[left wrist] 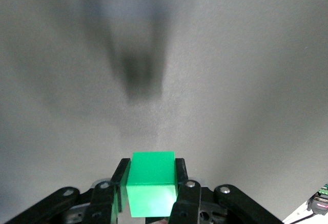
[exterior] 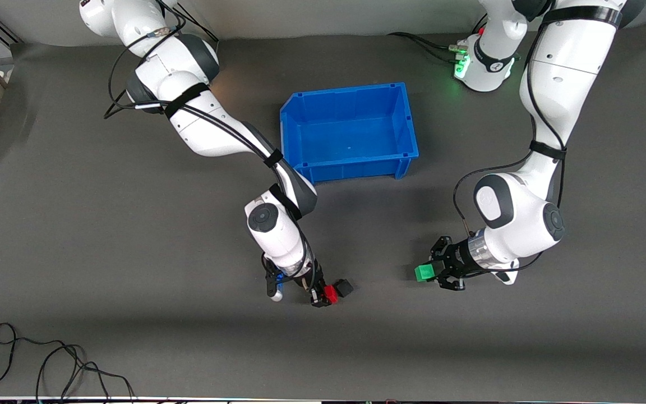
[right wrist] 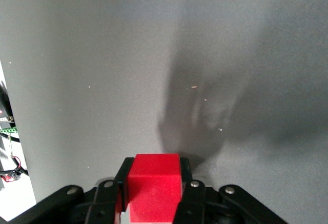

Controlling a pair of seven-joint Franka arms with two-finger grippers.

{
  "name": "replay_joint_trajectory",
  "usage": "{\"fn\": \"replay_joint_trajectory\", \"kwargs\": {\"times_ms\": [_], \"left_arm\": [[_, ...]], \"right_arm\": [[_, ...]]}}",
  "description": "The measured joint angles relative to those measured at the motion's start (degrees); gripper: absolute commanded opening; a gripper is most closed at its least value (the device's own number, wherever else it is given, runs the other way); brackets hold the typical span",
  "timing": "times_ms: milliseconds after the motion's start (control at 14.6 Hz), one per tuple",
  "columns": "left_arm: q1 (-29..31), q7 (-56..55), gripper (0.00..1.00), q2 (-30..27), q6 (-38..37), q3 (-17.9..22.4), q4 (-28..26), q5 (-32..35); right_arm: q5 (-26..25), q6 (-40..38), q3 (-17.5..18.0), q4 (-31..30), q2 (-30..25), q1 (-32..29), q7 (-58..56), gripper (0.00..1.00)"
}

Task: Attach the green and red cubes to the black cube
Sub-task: 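Carry the red cube and green cube toward the black cube, then press the red cube and green cube against the black cube's sides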

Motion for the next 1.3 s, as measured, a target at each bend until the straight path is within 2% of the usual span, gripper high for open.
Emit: {"fn": "replay_joint_trajectory", "kwargs": {"times_ms": [683, 888, 1161, 1298], "left_arm": [[-5.72, -12.84, 0.19, 1.91, 6.70, -0.03, 0.11, 0.01], [-7.32, -14.03, 0.18, 2.62, 9.51, -0.03, 0.37, 0.29], [-7.58, -14.11, 0.17, 4.63, 10.18, 0.16, 3.40, 2.26], [-8.68, -14.13, 0.17, 5.84, 13.25, 0.26, 3.83, 2.82]], "right_arm": [[0.00, 1.57, 0.07, 1.34, 1.12, 2.69, 3.82, 0.16], [0.00, 1.57, 0.07, 1.41, 1.13, 3.28, 4.49, 0.16], [0.24, 1.55, 0.10, 1.41, 1.32, 3.27, 6.32, 0.16], [1.59, 1.52, 0.15, 1.41, 1.74, 3.27, 6.60, 0.16]]}}
